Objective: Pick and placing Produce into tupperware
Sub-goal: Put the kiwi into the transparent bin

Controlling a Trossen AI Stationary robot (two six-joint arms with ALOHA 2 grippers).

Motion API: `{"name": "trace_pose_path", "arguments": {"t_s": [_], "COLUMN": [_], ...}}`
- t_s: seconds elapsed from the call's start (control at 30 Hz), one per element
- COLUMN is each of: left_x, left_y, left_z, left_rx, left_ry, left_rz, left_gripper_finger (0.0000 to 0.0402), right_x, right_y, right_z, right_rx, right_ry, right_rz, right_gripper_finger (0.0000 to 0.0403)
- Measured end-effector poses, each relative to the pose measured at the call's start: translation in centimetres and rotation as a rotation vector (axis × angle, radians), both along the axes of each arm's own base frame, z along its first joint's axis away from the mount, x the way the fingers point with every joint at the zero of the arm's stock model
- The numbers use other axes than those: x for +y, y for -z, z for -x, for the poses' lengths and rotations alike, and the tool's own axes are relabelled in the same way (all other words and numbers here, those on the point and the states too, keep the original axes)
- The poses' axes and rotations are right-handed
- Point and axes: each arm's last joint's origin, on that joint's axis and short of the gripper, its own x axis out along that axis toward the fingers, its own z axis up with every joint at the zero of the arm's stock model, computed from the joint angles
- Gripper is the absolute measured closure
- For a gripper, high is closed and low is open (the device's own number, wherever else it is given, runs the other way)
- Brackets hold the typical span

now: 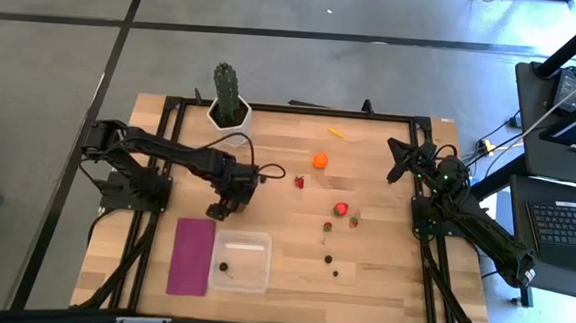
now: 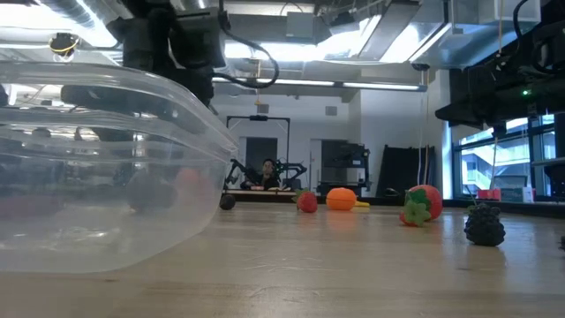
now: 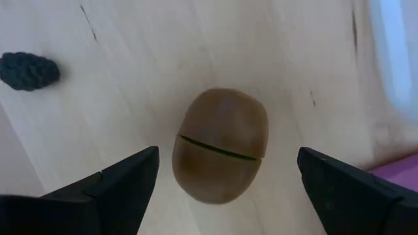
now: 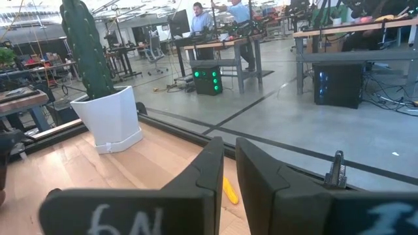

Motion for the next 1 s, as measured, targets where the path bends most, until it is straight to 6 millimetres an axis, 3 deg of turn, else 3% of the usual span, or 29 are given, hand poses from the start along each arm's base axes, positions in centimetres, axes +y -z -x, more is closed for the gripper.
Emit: {"name": "trace_pose_path", "arguments": {"t_s": [0.3, 0.7, 1.0], "left_x": [0.1, -0.8, -0.8], "left_y": [0.0, 3.3, 3.6], "left_z": [-0.3, -1.1, -1.3], "left_rx": [-0.033, 0.094, 0.095], "left_ry": [-0.004, 0.029, 0.023], "left_rz": [-0.022, -0.027, -0.052], "left_gripper_finger": [0.0044, 0.0044, 0.0044], "right_x": [0.0, 0.0, 0.0], "right_y": [0.0, 0.0, 0.0], "right_z": [0.0, 0.0, 0.0], "right_rx": [0.000, -0.001, 0.000], "right_ry": [0.000, 0.000, 0.000], "right_rz": [0.000, -0.001, -0.001], "right_gripper_finger": [0.0357, 0.0357, 0.0357]}}
